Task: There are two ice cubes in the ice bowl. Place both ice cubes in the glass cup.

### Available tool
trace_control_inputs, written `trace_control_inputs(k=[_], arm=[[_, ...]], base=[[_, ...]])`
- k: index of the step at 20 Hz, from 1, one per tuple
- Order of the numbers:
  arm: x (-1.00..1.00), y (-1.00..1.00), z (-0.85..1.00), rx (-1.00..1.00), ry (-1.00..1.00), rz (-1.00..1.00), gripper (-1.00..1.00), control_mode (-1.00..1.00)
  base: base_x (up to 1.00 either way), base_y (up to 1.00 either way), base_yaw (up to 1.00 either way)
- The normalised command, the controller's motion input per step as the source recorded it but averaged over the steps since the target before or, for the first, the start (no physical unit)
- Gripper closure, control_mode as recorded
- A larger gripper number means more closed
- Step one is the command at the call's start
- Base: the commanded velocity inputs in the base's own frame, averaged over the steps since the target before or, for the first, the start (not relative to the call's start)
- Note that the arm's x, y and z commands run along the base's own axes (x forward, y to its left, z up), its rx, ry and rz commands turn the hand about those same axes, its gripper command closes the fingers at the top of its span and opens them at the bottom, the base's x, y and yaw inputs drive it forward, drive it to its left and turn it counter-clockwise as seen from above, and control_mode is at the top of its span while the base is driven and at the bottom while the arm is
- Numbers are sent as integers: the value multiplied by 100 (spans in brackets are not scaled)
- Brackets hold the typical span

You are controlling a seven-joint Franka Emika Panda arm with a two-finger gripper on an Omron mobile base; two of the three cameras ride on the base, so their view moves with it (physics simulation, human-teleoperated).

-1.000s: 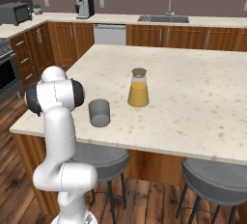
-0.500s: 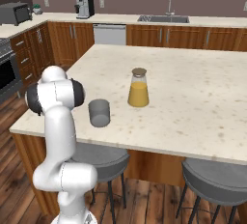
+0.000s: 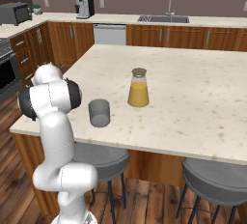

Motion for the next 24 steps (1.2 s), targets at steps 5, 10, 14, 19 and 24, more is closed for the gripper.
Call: trace_control_inputs(k=[5, 10, 14, 19, 24], arm=[[-34, -27, 74, 1, -1, -8, 100, -100], [-12, -21, 59, 0, 0, -12, 100, -100], [-15, -42, 40, 1, 0, -13, 100, -100], [-8, -64, 31, 4, 2, -7, 100, -100], [-6, -72, 6, 9, 0, 0, 100, -100]], base=[[0, 0, 0], [0, 0, 0], [0, 0, 0], [0, 0, 0], [0, 0, 0]])
